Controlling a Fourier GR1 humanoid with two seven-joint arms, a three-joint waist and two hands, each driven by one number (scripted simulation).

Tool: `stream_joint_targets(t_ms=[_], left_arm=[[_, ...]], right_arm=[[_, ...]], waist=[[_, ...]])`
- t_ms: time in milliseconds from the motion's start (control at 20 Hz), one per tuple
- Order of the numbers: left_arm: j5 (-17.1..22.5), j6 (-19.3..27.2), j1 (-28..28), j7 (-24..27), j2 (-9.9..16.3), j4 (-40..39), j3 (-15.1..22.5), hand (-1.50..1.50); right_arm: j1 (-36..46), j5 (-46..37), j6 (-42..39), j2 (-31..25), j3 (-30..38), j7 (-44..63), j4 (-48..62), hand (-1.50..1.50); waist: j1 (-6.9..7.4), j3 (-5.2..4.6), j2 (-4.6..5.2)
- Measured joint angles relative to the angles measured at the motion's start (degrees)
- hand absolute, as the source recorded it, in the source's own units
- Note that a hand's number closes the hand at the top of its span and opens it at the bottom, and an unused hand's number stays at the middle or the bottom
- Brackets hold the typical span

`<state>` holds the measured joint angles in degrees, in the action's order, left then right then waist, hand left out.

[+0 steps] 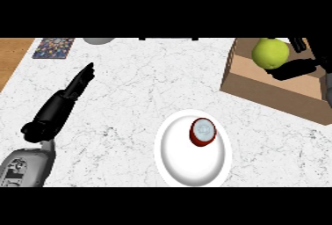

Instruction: Pick the pear from the plate and place it in the cardboard box

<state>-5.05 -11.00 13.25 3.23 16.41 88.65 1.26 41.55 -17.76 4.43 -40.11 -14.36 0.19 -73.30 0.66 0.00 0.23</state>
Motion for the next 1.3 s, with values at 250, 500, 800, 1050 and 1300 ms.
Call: stream_joint_targets(t_ms=[250,500,800,1050,1300], left_arm=[[-0.93,0.05,-0.74,0.49,-0.78,0.75,0.97,0.00],[-0.99,-0.18,0.45,0.17,-1.26,0.28,1.06,0.00],[-1.83,0.13,1.42,-0.15,-2.12,-0.24,1.63,0.00],[-1.73,-0.22,2.07,-0.16,-2.12,-0.61,1.23,0.00],[-2.29,-0.03,0.29,1.04,-2.12,-0.05,1.25,0.00]], right_arm=[[5.12,-3.10,-6.61,-2.39,-0.29,-4.39,12.83,1.50],[7.83,-6.03,-12.72,-3.01,-2.21,-10.49,25.50,1.50],[12.33,-11.63,-18.30,-3.92,-5.20,-17.95,39.32,-1.50],[14.39,-14.25,-22.37,-4.23,-6.60,-28.35,47.47,-1.50],[15.95,-10.73,-24.00,-3.41,-2.38,-38.13,51.66,-1.50]], waist=[[1.09,0.00,0.25],[1.68,0.04,0.59],[2.24,0.06,0.88],[2.36,0.11,0.92],[2.20,0.17,0.75]])
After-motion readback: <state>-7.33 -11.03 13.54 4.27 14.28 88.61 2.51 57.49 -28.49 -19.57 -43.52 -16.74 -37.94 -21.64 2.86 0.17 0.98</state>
